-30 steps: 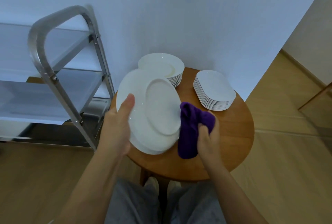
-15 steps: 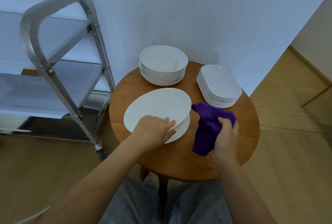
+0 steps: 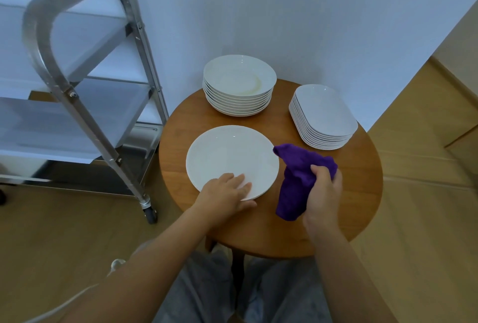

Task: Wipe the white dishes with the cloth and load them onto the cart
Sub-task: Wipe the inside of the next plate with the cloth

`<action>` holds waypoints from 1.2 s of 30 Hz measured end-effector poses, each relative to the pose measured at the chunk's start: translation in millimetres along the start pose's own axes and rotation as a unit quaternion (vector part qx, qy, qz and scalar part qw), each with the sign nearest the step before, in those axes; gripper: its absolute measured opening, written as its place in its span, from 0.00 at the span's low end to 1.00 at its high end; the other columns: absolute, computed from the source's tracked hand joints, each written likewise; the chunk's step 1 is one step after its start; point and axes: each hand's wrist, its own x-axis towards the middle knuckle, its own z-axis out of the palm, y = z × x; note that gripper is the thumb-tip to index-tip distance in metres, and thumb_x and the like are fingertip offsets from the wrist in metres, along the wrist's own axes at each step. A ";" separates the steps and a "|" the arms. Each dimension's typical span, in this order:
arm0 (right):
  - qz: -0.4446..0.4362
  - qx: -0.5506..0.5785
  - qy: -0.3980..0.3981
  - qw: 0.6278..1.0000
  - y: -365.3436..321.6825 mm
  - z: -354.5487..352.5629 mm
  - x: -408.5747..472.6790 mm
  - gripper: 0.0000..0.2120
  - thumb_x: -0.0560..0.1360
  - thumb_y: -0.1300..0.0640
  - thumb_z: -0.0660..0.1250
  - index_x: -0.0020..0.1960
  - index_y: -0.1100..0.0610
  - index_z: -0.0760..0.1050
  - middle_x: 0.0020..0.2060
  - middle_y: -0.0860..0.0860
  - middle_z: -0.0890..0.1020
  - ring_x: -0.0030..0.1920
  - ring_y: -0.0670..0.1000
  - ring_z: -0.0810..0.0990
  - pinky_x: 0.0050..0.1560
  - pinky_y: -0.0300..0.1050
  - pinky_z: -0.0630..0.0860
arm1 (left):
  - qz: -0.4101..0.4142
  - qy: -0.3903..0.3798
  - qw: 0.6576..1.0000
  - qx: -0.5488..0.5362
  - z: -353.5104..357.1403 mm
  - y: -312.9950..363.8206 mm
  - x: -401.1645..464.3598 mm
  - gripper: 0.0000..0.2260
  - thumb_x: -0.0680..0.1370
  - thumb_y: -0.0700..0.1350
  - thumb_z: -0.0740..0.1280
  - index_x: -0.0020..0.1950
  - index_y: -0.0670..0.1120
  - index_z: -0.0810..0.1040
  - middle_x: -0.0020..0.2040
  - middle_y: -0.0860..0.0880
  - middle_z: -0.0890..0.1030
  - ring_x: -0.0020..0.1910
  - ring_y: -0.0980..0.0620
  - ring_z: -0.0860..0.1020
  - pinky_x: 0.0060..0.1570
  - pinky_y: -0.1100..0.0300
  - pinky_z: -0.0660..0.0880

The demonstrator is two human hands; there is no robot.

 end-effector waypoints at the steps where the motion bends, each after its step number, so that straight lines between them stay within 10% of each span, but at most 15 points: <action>1: 0.003 -0.005 -0.004 1.000 1.6 1.9 -0.5 0.19 0.74 0.54 0.65 0.64 0.46 0.67 0.54 0.48 0.77 0.51 0.51 0.78 0.44 0.45 0.76 | -0.004 0.000 1.000 -0.014 0.8 -0.5 -0.7 0.27 0.79 0.62 0.48 0.75 0.52 0.59 0.76 0.50 0.59 0.74 0.47 0.59 0.69 0.50 0.62; 8: 0.014 -0.041 -0.025 0.999 3.8 7.8 4.4 0.24 0.74 0.57 0.67 0.66 0.46 0.65 0.60 0.49 0.75 0.57 0.53 0.75 0.52 0.51 0.77 | -0.115 0.083 0.950 -0.278 -23.3 -11.8 2.5 0.23 0.78 0.61 0.56 0.69 0.53 0.70 0.68 0.53 0.73 0.66 0.53 0.70 0.64 0.55 0.66; 14: 0.012 -0.037 -0.063 0.997 -6.3 23.8 22.1 0.32 0.68 0.61 0.74 0.67 0.47 0.65 0.62 0.48 0.74 0.60 0.54 0.74 0.54 0.56 0.78 | -0.259 0.259 0.793 -0.486 -84.2 -58.7 52.0 0.08 0.80 0.48 0.60 0.46 0.48 0.77 0.41 0.52 0.80 0.44 0.52 0.78 0.38 0.61 0.74; 23: -0.022 -0.063 -0.112 0.991 -8.6 52.0 50.6 0.26 0.68 0.62 0.73 0.61 0.46 0.69 0.54 0.49 0.78 0.53 0.52 0.78 0.40 0.43 0.78 | -0.406 0.185 0.598 -0.666 -105.6 -98.9 145.3 0.15 0.76 0.54 0.66 0.53 0.43 0.75 0.41 0.48 0.81 0.38 0.51 0.80 0.34 0.61 0.77; 36: -0.102 -0.200 -0.117 0.967 1.7 54.8 59.0 0.11 0.70 0.55 0.73 0.44 0.47 0.70 0.41 0.47 0.79 0.43 0.47 0.79 0.39 0.42 0.78 | -0.414 0.158 0.537 -0.718 -113.8 -112.2 170.3 0.02 0.76 0.39 0.63 0.46 0.41 0.73 0.30 0.48 0.75 0.25 0.56 0.70 0.18 0.70 0.66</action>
